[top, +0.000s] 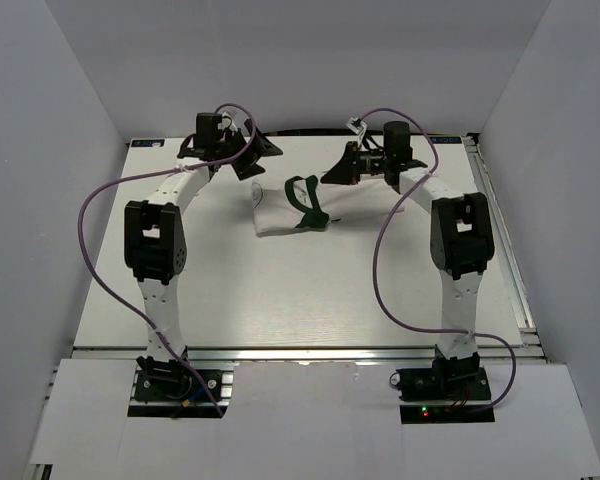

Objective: Fold and stack the t-shirts
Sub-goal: Fold the tshirt

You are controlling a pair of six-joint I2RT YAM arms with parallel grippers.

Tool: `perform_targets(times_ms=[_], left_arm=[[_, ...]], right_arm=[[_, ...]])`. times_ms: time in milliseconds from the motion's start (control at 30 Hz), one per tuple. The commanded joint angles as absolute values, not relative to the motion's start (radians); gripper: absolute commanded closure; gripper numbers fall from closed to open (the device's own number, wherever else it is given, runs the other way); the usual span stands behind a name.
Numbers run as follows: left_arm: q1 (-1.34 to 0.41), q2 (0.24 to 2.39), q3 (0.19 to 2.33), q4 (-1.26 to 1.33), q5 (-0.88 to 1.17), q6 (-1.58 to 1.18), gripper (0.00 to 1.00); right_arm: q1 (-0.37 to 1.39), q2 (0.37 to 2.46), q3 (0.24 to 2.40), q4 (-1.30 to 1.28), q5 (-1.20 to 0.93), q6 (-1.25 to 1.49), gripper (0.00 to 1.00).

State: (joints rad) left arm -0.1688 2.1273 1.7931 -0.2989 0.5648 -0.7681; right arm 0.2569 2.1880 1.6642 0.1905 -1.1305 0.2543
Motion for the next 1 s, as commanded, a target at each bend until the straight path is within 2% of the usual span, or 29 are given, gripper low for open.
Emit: perform_targets(times_ms=[0,167,367,533,667,700,767,967], left_arm=[[-0.173,2.207,1.833,-0.241,0.708,-0.834,0.04],[-0.179,2.289,1.818,-0.118,0.818,-0.911,0.06],[-0.178,2.355,1.764,-0.106,0.785,-0.894,0.06],[-0.172,2.350,1.743,-0.019,0.781,-0.913,0.06],[-0.172,2.281,1.787,0.028,0.781,-0.937,0.04],[-0.170,2.266,1.798,0.023,0.778,-0.939,0.02],[-0.170,2.209,1.802,0.026,0.778,-0.937,0.02],[-0.130,1.987,1.631,0.032,0.761,-0.904,0.02]], right_arm=[[0.244,2.131,1.632,0.201,-1.158,0.256,0.83],[0.170,2.073,1.569,0.199,-1.147,0.245,0.82],[0.054,2.042,1.566,0.054,-1.005,0.121,0.76],[0.011,2.026,1.612,-0.104,-0.732,0.038,0.63],[-0.024,2.040,1.644,-0.138,-0.563,0.035,0.46],[-0.028,2.046,1.660,-0.138,-0.536,0.031,0.37],[-0.028,2.091,1.699,-0.159,-0.461,0.020,0.30],[-0.025,2.210,1.805,-0.187,-0.337,0.011,0.19]])
